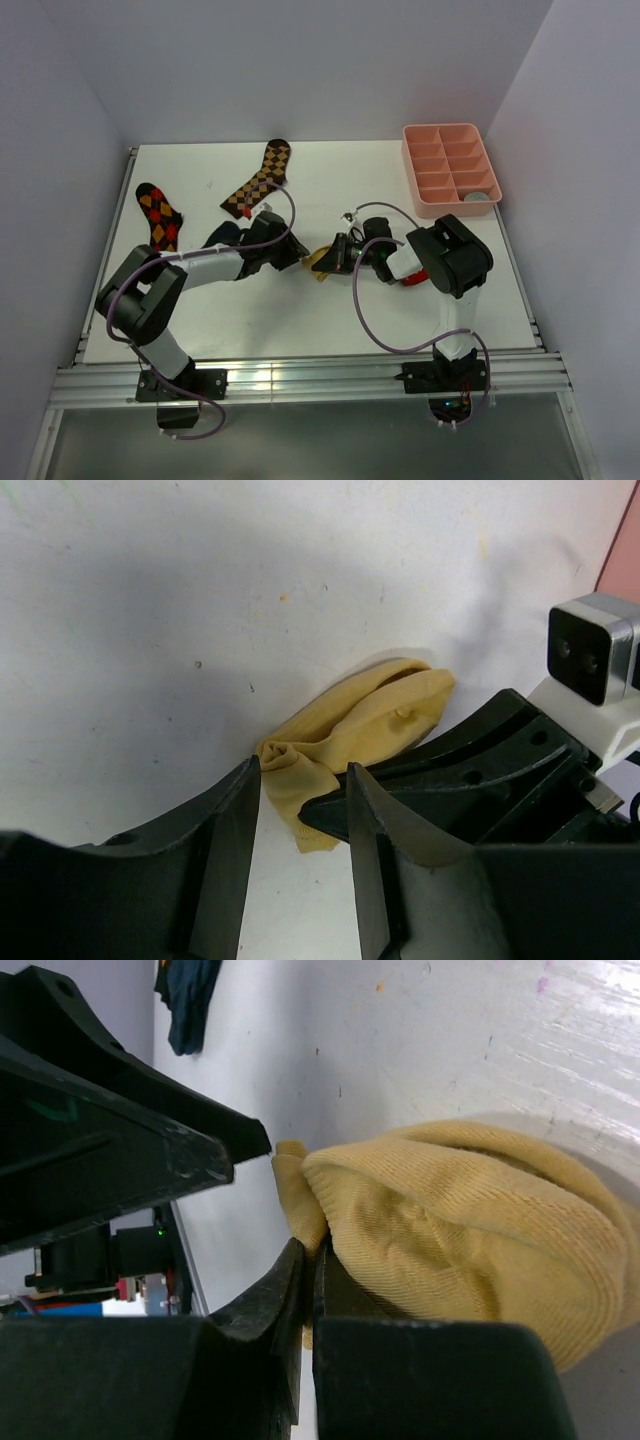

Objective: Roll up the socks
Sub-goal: Roll the sock at the center of the board.

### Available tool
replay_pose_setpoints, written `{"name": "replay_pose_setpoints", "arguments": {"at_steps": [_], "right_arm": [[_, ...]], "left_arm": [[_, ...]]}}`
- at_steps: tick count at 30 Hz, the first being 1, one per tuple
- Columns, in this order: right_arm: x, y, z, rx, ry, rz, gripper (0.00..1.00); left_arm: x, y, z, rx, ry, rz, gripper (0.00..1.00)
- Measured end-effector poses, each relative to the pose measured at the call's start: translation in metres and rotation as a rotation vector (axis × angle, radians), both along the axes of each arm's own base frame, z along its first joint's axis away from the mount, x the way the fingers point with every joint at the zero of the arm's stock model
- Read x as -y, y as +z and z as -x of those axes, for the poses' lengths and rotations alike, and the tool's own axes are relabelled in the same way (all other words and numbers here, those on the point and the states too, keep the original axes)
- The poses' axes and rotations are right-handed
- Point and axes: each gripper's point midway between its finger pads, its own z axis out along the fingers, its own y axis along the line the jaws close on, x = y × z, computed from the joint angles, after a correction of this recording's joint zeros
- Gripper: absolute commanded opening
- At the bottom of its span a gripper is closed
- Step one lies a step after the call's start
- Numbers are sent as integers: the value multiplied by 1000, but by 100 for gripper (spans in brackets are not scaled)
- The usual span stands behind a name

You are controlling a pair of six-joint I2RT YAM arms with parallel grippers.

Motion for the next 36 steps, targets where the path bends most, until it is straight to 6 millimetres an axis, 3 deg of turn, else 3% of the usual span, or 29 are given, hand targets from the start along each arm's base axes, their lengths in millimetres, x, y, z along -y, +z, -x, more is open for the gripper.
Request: {"name": "replay_pose_setpoints", "arguments": {"at_steps": [5,14,22,25,31,36], "right_arm": [[1,0,1,-14,-1,-12,0],[2,-2,2,12,20,6,0],[3,-2,1,31,38,28,0],[3,-2,0,33,42,33,0],[4,-1,1,39,43,46,0],[8,4,0,43,25,73,0]], "left_arm": [[6,-6,-1,-9,-25,-18,43],[28,10,-30,80,-112,-50,44],[30,-24,-22,12,-207,-116,43],[34,-24,-23,15,-232,-118,35],[36,-31,-22,1,-253,-124,0],[36,-31,-23,6,-249,-134,0]]}}
